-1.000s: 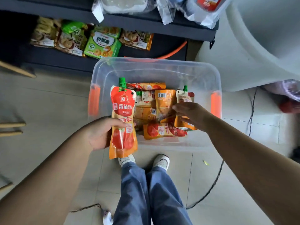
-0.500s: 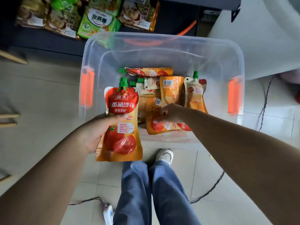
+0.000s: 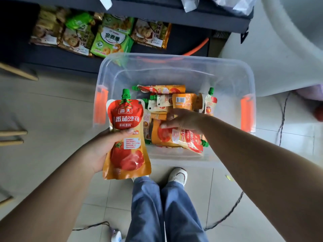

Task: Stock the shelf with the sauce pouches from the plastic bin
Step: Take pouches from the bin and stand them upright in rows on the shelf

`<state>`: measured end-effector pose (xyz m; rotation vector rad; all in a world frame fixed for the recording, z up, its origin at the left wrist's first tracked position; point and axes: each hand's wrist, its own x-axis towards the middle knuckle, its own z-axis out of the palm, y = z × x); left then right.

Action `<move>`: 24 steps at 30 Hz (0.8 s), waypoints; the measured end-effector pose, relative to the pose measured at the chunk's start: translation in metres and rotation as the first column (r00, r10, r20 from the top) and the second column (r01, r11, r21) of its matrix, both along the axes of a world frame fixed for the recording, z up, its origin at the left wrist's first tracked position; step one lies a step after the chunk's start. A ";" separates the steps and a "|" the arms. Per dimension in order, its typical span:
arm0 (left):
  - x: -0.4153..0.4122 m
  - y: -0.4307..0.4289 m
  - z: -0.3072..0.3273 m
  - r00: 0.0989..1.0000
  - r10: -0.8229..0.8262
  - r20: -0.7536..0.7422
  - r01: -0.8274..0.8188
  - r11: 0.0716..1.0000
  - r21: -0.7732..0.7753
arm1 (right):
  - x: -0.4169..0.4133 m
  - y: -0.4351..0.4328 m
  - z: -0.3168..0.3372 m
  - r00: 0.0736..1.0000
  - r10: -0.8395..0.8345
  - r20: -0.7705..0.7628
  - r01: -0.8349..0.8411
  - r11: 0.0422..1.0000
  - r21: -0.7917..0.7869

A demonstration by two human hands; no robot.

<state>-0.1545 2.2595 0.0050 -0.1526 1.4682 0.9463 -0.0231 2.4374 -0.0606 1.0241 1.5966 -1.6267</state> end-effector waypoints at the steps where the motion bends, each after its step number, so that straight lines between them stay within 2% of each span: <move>1: -0.002 0.002 0.001 0.999 0.027 -0.018 -0.026 1.000 0.015 | -0.002 0.005 0.003 0.980 -0.195 -0.044 0.195 0.981 -0.020; 3: -0.007 0.007 0.003 0.996 0.072 -0.050 -0.070 0.997 0.045 | -0.001 0.017 0.008 0.835 -0.539 -0.112 0.529 0.842 -0.103; 4: -0.008 0.010 0.003 0.995 0.086 -0.059 -0.083 0.995 0.054 | 0.002 0.023 0.010 0.750 -0.646 -0.144 0.636 0.764 -0.114; 6: -0.013 0.016 0.004 0.992 0.104 -0.077 -0.098 0.992 0.073 | 0.011 0.035 0.011 0.621 -0.768 -0.157 0.771 0.634 -0.055; 9: -0.017 0.023 0.003 0.992 0.103 -0.069 -0.097 0.992 0.083 | 0.035 0.041 -0.002 0.407 -0.912 -0.055 0.913 0.404 0.054; 10: -0.017 0.024 0.002 0.992 0.099 -0.074 -0.093 0.992 0.082 | 0.044 0.040 -0.008 0.393 -0.920 -0.001 0.913 0.389 0.125; 11: -0.017 0.025 0.001 0.992 0.096 -0.079 -0.090 0.993 0.079 | 0.054 0.038 -0.011 0.448 -0.890 0.079 0.863 0.454 0.221; 13: -0.017 0.024 -0.002 0.992 0.087 -0.087 -0.081 0.995 0.065 | 0.068 0.033 -0.015 0.611 -0.742 0.276 0.643 0.668 0.374; 14: -0.016 0.024 -0.005 0.993 0.080 -0.090 -0.074 0.995 0.069 | 0.072 0.030 -0.016 0.662 -0.671 0.334 0.527 0.734 0.428; 15: -0.015 0.025 -0.006 0.993 0.077 -0.093 -0.070 0.995 0.077 | 0.072 0.028 -0.016 0.702 -0.626 0.338 0.437 0.754 0.490; 17: -0.014 0.026 -0.008 0.992 0.078 -0.098 -0.068 0.993 0.101 | 0.060 0.026 -0.013 0.835 -0.513 0.201 0.259 0.688 0.678; 19: -0.013 0.026 -0.012 0.992 0.075 -0.100 -0.065 0.993 0.102 | 0.043 0.026 -0.012 0.961 -0.244 0.129 0.060 0.640 0.766; 20: -0.013 0.025 -0.014 0.992 0.073 -0.099 -0.064 0.993 0.099 | 0.035 0.024 -0.015 0.979 -0.125 0.163 -0.037 0.674 0.738; 22: -0.013 0.024 -0.017 0.993 0.059 -0.099 -0.050 0.995 0.089 | 0.024 0.021 -0.024 0.955 0.007 0.295 -0.198 0.755 0.624; 24: -0.013 0.023 -0.019 0.995 0.034 -0.095 -0.027 0.997 0.071 | 0.021 0.019 -0.032 0.892 0.101 0.440 -0.360 0.747 0.559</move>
